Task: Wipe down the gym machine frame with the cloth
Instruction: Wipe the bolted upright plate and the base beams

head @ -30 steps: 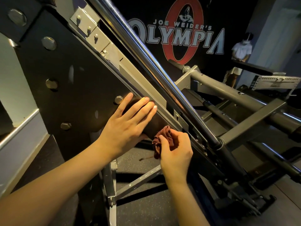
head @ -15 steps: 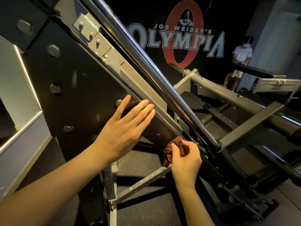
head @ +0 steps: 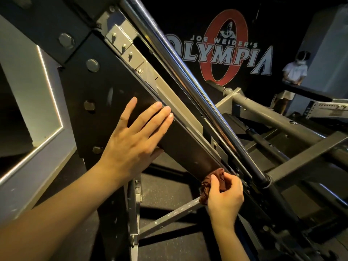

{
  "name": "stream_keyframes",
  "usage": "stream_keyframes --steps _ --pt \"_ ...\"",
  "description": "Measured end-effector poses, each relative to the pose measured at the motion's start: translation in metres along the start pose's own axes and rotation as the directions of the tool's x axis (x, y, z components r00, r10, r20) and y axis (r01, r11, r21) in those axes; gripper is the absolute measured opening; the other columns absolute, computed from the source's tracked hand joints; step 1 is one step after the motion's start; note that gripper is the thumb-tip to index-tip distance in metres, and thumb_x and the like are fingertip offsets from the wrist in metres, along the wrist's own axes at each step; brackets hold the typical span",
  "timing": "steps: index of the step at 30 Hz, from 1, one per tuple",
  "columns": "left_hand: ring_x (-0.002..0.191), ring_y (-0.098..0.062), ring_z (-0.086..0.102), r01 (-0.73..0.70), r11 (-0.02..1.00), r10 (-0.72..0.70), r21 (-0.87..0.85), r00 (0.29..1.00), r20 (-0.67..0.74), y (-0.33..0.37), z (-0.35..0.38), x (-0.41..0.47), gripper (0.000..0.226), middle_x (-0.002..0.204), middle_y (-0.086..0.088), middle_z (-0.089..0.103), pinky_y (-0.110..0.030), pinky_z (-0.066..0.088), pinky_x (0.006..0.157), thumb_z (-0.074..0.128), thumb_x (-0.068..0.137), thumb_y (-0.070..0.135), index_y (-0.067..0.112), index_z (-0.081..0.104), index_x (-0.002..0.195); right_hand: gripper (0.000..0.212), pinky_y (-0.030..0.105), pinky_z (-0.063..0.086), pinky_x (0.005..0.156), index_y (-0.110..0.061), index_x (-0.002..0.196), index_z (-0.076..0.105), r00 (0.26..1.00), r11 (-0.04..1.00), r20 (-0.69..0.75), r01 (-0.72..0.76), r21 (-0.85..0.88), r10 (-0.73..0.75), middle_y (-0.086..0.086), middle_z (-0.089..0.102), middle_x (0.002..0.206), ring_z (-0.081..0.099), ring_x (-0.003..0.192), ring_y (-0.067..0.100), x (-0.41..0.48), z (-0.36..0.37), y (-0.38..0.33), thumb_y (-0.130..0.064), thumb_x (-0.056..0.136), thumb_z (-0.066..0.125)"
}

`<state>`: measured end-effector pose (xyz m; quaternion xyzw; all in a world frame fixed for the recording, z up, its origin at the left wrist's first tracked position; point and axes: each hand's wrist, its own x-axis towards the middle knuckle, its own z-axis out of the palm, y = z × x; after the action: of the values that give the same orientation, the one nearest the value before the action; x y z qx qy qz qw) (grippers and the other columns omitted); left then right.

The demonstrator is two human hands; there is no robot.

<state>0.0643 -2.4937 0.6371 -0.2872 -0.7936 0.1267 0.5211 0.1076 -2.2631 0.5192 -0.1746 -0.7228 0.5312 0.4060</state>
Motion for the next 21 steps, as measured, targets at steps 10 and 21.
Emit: stream_keyframes --steps 10,21 --pt "0.150 -0.034 0.030 -0.028 1.000 0.028 -0.002 0.998 -0.060 -0.005 0.007 0.000 0.078 0.157 -0.019 0.043 -0.063 0.015 0.122 0.075 0.085 0.041 0.004 0.050 0.148 0.021 0.012 0.052 0.078 -0.017 0.105 0.063 0.883 0.907 0.205 0.415 0.076 -0.422 -0.007 0.059 0.102 0.062 0.097 0.002 -0.003 0.020 -0.034 -0.011 0.090 0.075" --pt "0.150 -0.033 0.030 -0.007 1.000 0.005 -0.027 0.996 -0.088 -0.005 0.010 0.000 0.077 0.157 -0.018 0.043 -0.062 0.015 0.123 0.076 0.085 0.038 0.004 0.049 0.149 0.014 0.005 0.047 0.071 -0.019 0.098 0.064 0.913 0.948 0.256 0.310 0.071 -0.317 -0.013 0.059 0.095 0.058 0.093 -0.005 -0.006 0.032 -0.083 -0.018 0.090 0.076"
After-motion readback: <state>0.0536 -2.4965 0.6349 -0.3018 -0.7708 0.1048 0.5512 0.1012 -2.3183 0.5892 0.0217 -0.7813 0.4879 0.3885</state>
